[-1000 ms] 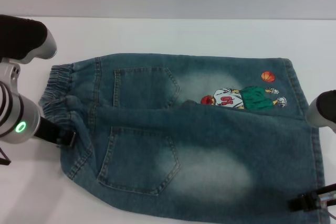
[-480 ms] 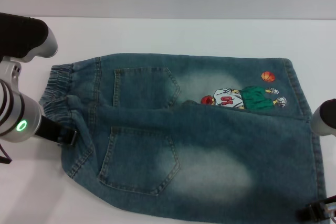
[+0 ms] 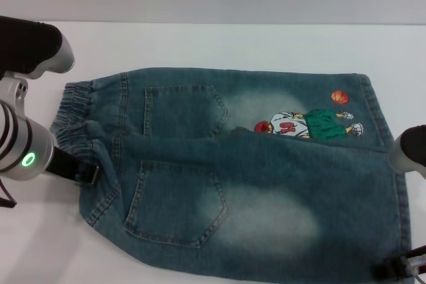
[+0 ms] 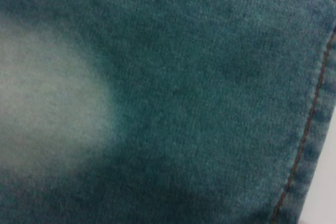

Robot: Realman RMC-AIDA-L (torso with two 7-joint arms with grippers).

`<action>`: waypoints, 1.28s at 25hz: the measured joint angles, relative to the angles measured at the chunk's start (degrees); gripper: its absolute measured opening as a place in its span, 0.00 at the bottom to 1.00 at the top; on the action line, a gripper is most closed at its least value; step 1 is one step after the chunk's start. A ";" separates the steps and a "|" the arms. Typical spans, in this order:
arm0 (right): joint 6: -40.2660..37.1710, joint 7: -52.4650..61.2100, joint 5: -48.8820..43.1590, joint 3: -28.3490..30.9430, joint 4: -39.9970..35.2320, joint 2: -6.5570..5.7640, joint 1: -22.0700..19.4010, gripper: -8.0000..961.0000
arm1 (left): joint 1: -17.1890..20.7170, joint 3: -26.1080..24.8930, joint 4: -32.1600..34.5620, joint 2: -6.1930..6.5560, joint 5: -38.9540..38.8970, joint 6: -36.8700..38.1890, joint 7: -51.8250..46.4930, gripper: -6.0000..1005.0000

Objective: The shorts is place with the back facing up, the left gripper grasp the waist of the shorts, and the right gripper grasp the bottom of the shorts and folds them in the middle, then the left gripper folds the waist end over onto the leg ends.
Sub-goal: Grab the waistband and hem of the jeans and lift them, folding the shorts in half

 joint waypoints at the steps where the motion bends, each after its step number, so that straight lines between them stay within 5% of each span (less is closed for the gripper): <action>1: 0.18 0.00 0.02 -0.01 -0.14 0.00 0.06 0.68 | 0.00 0.03 0.00 0.00 -0.02 0.01 0.03 0.24; 15: 2.77 0.00 1.16 -0.90 1.07 -0.37 0.11 0.68 | -0.37 0.07 0.07 0.00 -0.11 0.12 0.06 0.24; 21: 3.22 -0.02 1.17 -1.87 1.92 -0.78 0.96 0.49 | -0.75 0.07 0.10 -0.06 -0.21 0.32 0.05 0.24; 29: 4.87 -0.08 1.17 -2.50 2.94 -1.35 1.13 0.05 | -0.81 -0.01 0.10 -0.06 -0.29 0.77 -0.28 0.24; 32: 5.79 -0.09 1.17 -2.57 3.67 -1.71 0.96 0.03 | -0.79 -0.19 0.09 -0.04 -0.30 0.97 -0.33 0.24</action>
